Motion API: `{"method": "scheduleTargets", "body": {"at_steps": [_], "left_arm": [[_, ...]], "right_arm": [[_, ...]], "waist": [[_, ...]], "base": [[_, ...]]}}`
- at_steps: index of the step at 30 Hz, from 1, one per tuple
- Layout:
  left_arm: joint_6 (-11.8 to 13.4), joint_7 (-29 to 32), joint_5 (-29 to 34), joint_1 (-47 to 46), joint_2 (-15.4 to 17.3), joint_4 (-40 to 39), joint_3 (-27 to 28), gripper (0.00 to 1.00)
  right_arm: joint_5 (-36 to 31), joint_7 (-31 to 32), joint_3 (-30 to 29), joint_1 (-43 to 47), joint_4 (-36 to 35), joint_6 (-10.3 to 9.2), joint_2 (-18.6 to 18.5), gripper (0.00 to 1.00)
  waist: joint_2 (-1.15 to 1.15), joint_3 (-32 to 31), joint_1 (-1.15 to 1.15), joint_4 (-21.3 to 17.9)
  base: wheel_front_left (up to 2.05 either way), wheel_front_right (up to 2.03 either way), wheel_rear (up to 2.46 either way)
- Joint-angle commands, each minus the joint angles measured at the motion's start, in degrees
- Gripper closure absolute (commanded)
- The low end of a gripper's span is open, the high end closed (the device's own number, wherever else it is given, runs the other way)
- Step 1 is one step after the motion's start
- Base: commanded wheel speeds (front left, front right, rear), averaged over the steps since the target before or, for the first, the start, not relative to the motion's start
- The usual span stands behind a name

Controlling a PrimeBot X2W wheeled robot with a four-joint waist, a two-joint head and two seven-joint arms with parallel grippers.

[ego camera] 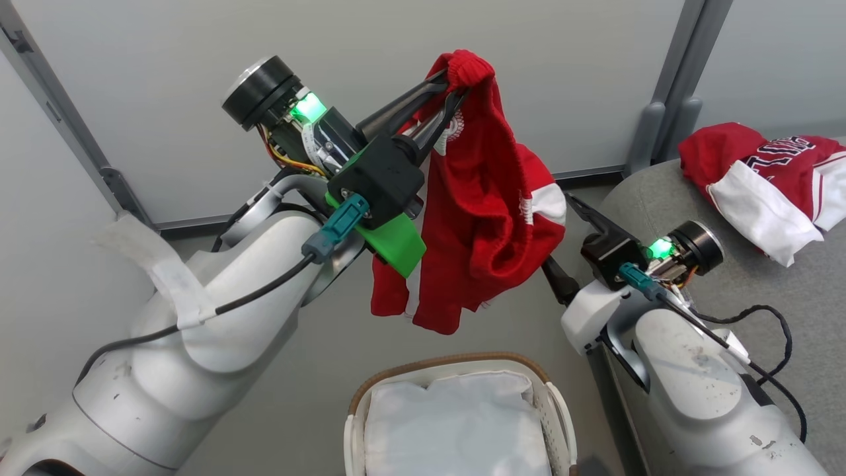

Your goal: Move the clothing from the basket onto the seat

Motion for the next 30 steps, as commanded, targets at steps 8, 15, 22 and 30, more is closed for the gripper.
{"method": "scheduleTargets", "body": {"at_steps": [8,15,22,30], "left_arm": [[-0.3,-0.2,-1.3,1.4,0.6,1.1,-0.9,1.0],[0.1,-0.6,-2.1,1.9,0.8,2.4,-0.8,1.0],[0.7,-1.0,-3.6,2.9,1.3,4.2,-0.3,1.0],[0.9,-1.1,-7.4,5.4,0.6,6.9,0.9,0.28]], "right_arm": [[6.6,-0.3,10.5,-2.7,-2.6,-0.08,-2.4,0.65],[9.5,-0.3,13.9,-3.3,-6.2,-0.08,-3.2,1.0],[9.6,-0.3,12.5,-1.5,-9.0,-0.08,-3.0,1.0],[10.0,-0.3,8.7,0.6,-10.9,-0.08,-1.9,1.0]], "waist": [[0.0,0.5,0.0,0.3],[0.0,0.9,0.0,-0.3],[0.0,1.3,0.0,-0.7],[0.0,1.8,0.0,-1.2]], "base": [[0.0,0.0,0.0],[0.0,0.0,0.0],[0.0,0.0,0.0],[0.0,0.0,0.0]]}}
